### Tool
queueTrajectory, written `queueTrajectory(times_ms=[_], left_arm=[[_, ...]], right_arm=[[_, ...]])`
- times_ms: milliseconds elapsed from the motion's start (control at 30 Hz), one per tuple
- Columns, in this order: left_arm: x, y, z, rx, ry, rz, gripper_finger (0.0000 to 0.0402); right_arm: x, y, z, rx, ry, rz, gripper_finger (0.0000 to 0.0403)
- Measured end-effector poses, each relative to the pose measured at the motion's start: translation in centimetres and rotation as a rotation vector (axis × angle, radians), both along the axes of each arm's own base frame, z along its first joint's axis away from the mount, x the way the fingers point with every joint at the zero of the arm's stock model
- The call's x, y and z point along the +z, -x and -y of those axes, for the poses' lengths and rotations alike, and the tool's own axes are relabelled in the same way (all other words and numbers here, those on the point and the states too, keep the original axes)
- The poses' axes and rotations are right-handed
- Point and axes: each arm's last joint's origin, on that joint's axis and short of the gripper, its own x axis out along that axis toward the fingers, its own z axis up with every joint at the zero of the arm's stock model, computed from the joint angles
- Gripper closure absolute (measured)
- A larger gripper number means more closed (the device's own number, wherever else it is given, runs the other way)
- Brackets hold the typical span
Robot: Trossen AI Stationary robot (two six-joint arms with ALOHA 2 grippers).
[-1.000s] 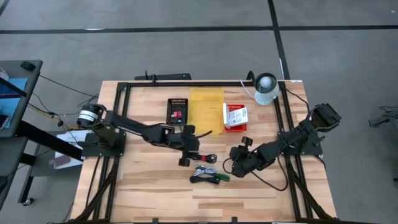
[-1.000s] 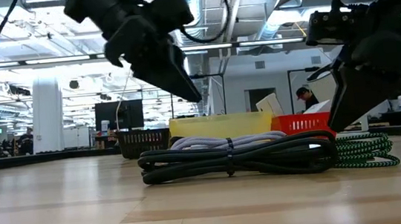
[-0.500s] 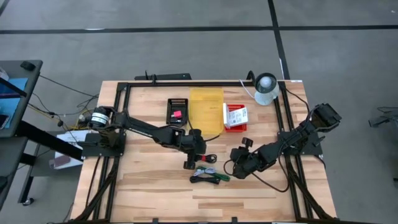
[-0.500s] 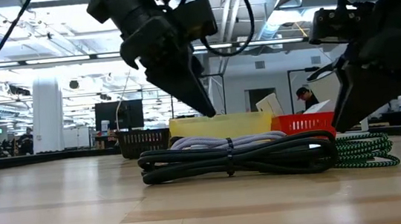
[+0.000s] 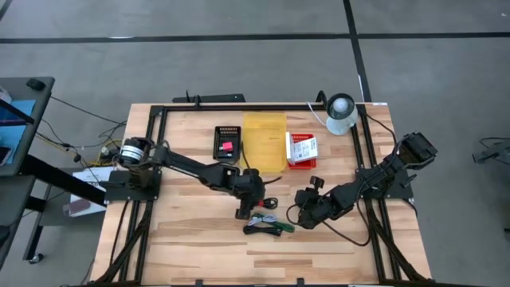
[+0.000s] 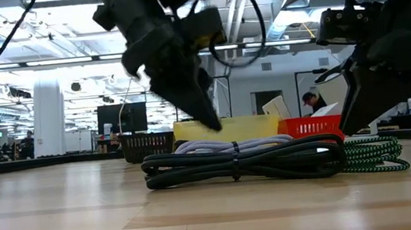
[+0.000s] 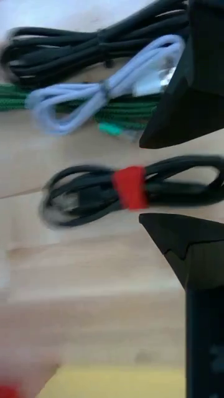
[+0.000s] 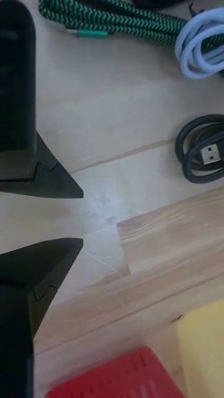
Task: Pick and place items into bin
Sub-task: Put the top black USB cable into the yellow bin
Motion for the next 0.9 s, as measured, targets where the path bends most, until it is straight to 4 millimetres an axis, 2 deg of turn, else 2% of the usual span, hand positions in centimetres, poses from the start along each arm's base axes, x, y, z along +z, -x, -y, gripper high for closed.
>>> queueTrajectory(times_ms=[167,533,733,900], left_arm=[[-1.8,-0.8,0.0,-0.024,0.039,-0.047,0.0229],[-1.9,-1.3,-1.0,-0.009,0.065,-0.057,0.0232],[-1.9,-1.2,-1.1,0.002,0.058,-0.063,0.0258],[-1.9,-1.2,-1.1,-0.003,0.050,-0.066,0.0296]], right_arm=[[0.0,0.0,0.0,0.000,-0.002,0.003,0.0295],[0.0,0.0,0.0,0.000,-0.001,0.001,0.0295],[0.0,0.0,0.0,0.000,-0.001,0.001,0.0295],[0.0,0.0,0.0,0.000,-0.001,0.001,0.0295]])
